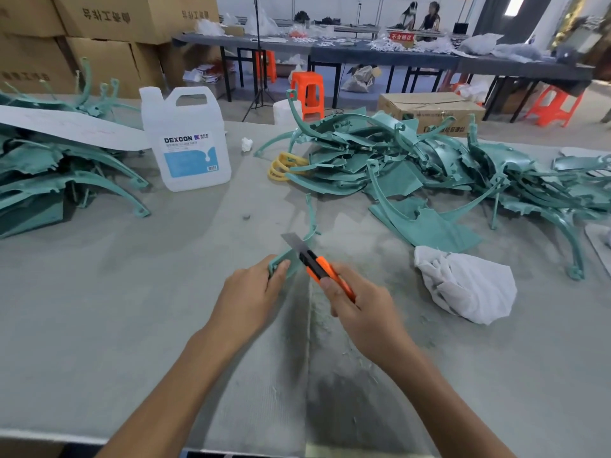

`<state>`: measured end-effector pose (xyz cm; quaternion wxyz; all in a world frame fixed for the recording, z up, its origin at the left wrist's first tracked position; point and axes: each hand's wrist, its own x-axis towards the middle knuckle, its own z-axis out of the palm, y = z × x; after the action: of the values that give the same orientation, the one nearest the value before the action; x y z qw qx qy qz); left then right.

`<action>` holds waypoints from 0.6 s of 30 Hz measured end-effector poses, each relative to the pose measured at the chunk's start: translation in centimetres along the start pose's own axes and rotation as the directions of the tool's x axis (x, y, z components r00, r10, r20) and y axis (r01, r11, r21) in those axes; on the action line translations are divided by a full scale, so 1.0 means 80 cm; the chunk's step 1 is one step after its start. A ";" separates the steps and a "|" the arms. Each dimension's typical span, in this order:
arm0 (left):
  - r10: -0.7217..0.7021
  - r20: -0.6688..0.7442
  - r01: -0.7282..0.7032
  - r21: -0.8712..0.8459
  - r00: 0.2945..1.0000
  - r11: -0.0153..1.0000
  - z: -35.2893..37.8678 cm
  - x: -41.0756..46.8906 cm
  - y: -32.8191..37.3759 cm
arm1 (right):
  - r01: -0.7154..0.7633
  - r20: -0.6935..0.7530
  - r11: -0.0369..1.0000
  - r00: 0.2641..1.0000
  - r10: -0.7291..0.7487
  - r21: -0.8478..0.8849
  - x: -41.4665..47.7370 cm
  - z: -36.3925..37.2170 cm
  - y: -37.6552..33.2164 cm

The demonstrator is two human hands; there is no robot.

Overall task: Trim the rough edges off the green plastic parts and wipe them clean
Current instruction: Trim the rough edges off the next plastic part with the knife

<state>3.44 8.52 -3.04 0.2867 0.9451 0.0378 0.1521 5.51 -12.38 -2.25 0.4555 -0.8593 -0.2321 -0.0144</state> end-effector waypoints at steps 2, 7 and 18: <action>-0.005 -0.012 0.005 0.001 1.000 1.000 0.002 0.001 -0.002 | -0.010 0.018 0.999 1.000 0.010 0.033 0.002 0.005 -0.002; -0.015 -0.054 0.016 0.006 0.998 1.000 0.006 0.002 -0.007 | -0.068 0.016 0.989 0.998 0.066 0.135 0.013 0.017 0.007; -0.053 -0.059 0.048 -0.080 0.997 0.996 0.015 -0.004 -0.016 | -0.294 -0.211 0.954 0.938 0.275 -0.062 0.041 -0.005 0.060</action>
<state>3.56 8.91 -4.77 0.3259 0.9268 0.0646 0.1751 10.47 -13.73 -5.02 0.4336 -0.8982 -0.0575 -0.0451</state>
